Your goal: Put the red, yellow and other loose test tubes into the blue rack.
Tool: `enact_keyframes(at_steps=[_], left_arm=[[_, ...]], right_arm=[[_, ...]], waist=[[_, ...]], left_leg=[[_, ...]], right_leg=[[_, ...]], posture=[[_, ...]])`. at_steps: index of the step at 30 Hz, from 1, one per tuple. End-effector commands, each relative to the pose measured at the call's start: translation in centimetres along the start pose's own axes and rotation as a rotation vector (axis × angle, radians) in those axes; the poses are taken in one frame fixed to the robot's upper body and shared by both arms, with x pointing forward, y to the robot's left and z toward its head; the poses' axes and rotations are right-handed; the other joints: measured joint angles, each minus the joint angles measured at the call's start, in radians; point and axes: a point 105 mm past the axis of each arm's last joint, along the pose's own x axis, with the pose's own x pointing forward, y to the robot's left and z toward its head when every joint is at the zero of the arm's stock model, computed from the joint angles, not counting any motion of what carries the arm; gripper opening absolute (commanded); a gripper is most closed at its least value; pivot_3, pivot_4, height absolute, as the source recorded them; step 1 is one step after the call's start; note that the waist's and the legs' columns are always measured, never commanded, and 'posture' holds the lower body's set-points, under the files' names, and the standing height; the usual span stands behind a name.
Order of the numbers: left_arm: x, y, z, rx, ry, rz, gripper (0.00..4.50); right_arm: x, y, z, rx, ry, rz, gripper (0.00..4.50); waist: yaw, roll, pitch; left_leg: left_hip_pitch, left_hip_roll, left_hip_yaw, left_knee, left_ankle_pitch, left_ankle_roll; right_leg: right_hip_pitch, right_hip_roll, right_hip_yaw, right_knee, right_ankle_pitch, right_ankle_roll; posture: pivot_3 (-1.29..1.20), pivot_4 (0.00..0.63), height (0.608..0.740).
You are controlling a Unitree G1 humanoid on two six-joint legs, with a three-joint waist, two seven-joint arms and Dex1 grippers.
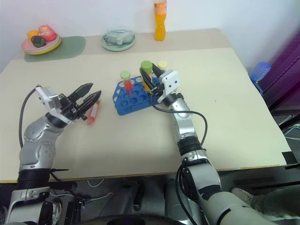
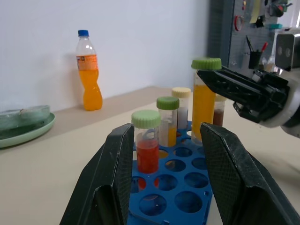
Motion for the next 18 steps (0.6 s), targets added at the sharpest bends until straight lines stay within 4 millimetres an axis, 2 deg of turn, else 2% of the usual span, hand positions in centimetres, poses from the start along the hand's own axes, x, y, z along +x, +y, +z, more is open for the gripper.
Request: enact_keyframes(at_steps=[1,11,18], left_arm=[[0.0,-0.4,1.2,0.026,-0.022,-0.037,2.25],[-0.4,-1.7,1.0,-0.036,0.014,-0.135,2.25],[-1.7,-2.0,-0.6,-0.059,0.146,-0.176,2.25]], right_arm=[[0.3,-0.1,1.3,-0.024,-0.048,-0.002,1.14],[-0.9,-0.5,0.0,-0.026,-0.003,-0.031,1.14],[-1.7,-0.4,-0.8,-0.023,0.025,-0.04,1.14]], waist=[[0.0,0.0,0.0],[-0.001,0.0,0.0],[0.0,0.0,0.0]], left_leg=[[0.0,0.0,0.0,0.0,0.0,0.0],[0.002,0.0,0.0,0.0,0.0,0.0],[0.003,0.0,0.0,-0.001,0.0,0.0]], right_leg=[[0.0,0.0,0.0,0.0,0.0,0.0],[0.0,0.0,0.0,0.002,0.0,0.0],[0.001,0.0,0.0,0.002,0.0,0.0]], posture=[[0.0,0.15,0.74],[0.0,0.15,0.74],[0.0,0.15,0.74]])
